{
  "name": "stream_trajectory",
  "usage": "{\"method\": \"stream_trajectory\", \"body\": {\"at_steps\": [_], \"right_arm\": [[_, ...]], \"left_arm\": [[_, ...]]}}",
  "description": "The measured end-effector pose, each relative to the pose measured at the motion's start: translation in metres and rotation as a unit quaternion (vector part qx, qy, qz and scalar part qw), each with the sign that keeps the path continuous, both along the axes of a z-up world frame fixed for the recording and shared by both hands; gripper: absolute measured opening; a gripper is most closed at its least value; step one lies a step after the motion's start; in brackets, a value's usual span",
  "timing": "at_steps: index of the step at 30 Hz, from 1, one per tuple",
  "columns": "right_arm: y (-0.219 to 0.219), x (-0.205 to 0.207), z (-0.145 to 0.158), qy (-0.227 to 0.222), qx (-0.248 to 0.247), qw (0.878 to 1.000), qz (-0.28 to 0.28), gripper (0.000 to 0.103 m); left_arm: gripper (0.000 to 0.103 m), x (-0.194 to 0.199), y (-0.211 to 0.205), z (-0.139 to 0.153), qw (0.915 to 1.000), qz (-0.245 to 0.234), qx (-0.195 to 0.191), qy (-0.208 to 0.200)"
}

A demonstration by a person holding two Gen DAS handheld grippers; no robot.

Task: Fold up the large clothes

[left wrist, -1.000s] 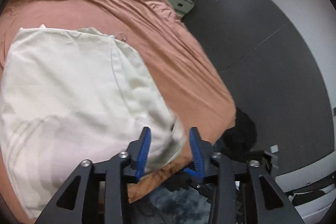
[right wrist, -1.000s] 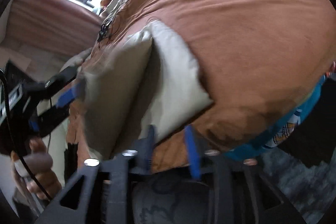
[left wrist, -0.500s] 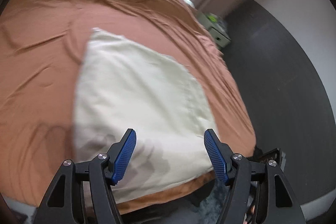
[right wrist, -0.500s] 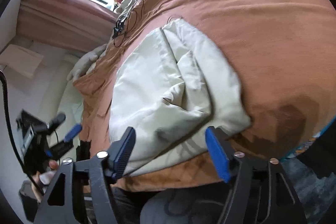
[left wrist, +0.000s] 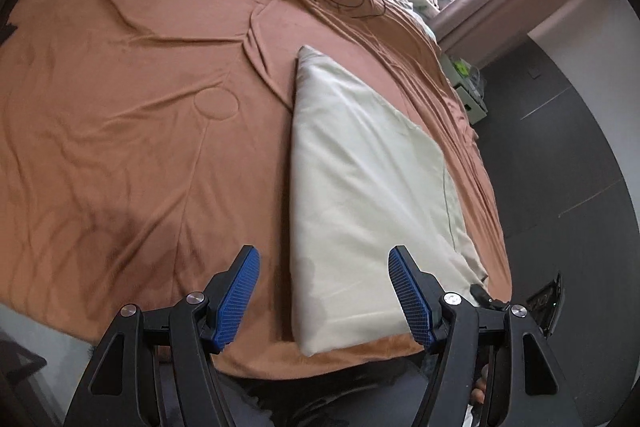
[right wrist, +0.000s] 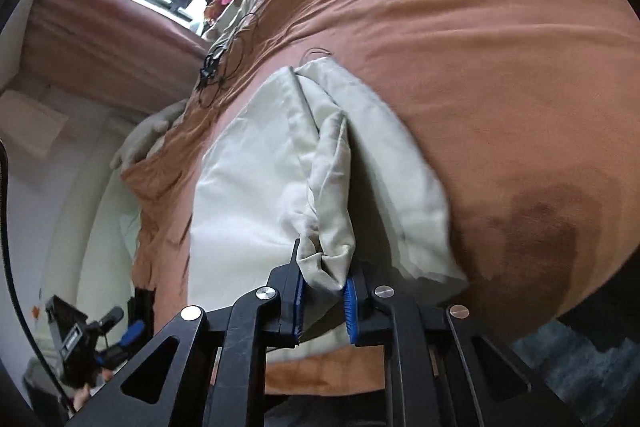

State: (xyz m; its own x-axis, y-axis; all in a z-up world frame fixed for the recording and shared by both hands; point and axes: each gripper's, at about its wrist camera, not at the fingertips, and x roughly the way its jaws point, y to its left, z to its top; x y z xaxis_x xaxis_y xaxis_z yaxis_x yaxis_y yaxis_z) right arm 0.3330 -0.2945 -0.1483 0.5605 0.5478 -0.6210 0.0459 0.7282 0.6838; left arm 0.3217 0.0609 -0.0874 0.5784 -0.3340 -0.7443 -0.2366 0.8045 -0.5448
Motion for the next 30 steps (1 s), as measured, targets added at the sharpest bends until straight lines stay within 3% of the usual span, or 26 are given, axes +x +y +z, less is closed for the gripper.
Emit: {"method": "stream_trajectory", "body": {"at_steps": [7,10,13,17,21,30], "right_arm": [[-0.022,-0.015,-0.003,0.004,-0.011,1.0,-0.027,0.014],[-0.023,-0.01,-0.011,0.02,-0.014,1.0,-0.005,0.015],[-0.035,-0.01,-0.02,0.022,0.027,0.999,-0.004,0.019],[-0.049,-0.009,-0.017,0.009,0.033,0.999,0.003,0.035],[-0.06,0.001,-0.005,-0.002,0.003,1.0,0.007,0.067],[-0.077,0.059,-0.006,0.004,0.024,0.997,0.068,0.067]], "left_arm": [[0.068,-0.004,-0.009,-0.011,0.9999,-0.015,-0.001,0.007],[0.068,-0.001,-0.013,-0.014,0.9998,-0.019,0.007,0.01],[0.068,0.004,-0.02,-0.02,0.9995,-0.026,0.01,0.015],[0.068,0.017,-0.028,-0.025,0.9989,-0.038,0.019,0.02],[0.068,0.036,-0.028,-0.033,0.9988,-0.035,0.015,0.031],[0.068,0.078,-0.029,-0.046,0.9985,-0.038,0.019,0.033]]}}
